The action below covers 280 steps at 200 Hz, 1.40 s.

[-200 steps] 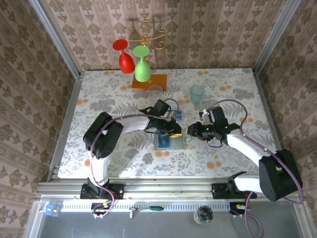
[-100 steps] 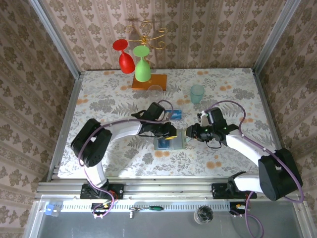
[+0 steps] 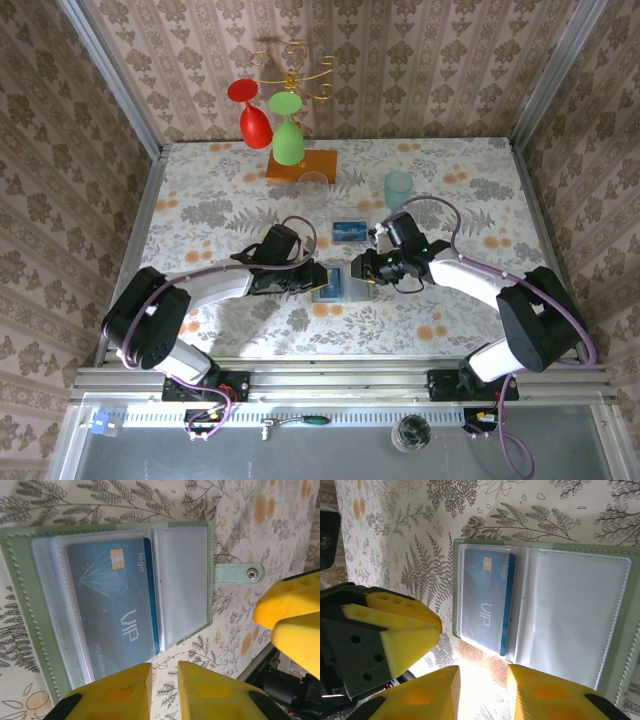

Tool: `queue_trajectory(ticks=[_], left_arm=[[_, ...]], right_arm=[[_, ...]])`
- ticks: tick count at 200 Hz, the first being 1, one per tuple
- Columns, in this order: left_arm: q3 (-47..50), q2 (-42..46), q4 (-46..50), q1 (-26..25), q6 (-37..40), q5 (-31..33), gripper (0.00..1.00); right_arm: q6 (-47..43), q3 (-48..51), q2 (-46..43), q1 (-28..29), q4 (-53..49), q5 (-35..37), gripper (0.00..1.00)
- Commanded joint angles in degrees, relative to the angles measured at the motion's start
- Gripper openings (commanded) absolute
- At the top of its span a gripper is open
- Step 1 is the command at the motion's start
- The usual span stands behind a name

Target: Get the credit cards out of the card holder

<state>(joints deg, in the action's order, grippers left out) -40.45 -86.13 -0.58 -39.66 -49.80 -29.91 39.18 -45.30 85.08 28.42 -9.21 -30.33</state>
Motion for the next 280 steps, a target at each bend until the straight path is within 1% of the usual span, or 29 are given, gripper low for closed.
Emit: queue_trajectory(ticks=[1,39,62,92,117,141,157,174,200,217,226,246,280], left_arm=[[0.59,0.61,-3.14,1.31,1.71,0.63,0.21],[-0.23,-1.22,-4.74,2.54,2.22,-0.85,0.21],[-2.00,-3.70,-4.92,3.73,2.72,-2.38,0.20],[-3.25,-4.66,-5.63,5.00,1.77,-3.56,0.20],[-4.75,-4.82,-3.06,6.17,1.97,-3.42,0.20],[-7.34,-4.52,0.63,7.03,4.26,-3.90,0.19],[-9.16,-4.17,4.15,7.48,6.56,-2.91,0.19],[-9.83,-3.97,4.56,8.14,7.23,-2.56,0.19],[-9.87,-3.96,2.75,8.33,7.97,-2.60,0.20],[-8.15,-3.65,-0.37,8.20,8.06,-3.36,0.20],[-6.58,-3.03,-2.23,8.04,7.64,-2.66,0.21],[-4.78,-1.42,-1.31,8.02,6.25,0.82,0.20],[-4.82,0.08,1.43,6.54,6.17,1.27,0.20]], right_arm=[[0.17,-3.05,1.33,0.74,-1.44,0.41,0.30],[0.04,-4.60,1.83,0.93,-3.15,0.80,0.31],[0.01,-4.79,2.24,0.93,-3.09,2.27,0.30],[2.73,-6.07,3.53,0.93,-3.12,1.39,0.31],[4.89,-6.21,3.60,1.02,-2.50,1.81,0.30],[6.21,-6.66,3.95,1.17,-2.13,2.82,0.30],[6.57,-7.67,4.62,1.19,-2.82,3.21,0.30],[7.08,-7.73,4.91,1.45,-2.16,3.73,0.31],[6.74,-6.03,4.23,1.79,0.56,5.51,0.31],[5.88,-4.84,4.52,1.81,2.03,6.54,0.31],[5.32,-4.55,4.82,1.89,2.92,6.75,0.30],[4.77,-4.22,5.34,1.90,4.11,6.62,0.30],[5.03,-4.70,5.62,1.90,4.44,4.42,0.31]])
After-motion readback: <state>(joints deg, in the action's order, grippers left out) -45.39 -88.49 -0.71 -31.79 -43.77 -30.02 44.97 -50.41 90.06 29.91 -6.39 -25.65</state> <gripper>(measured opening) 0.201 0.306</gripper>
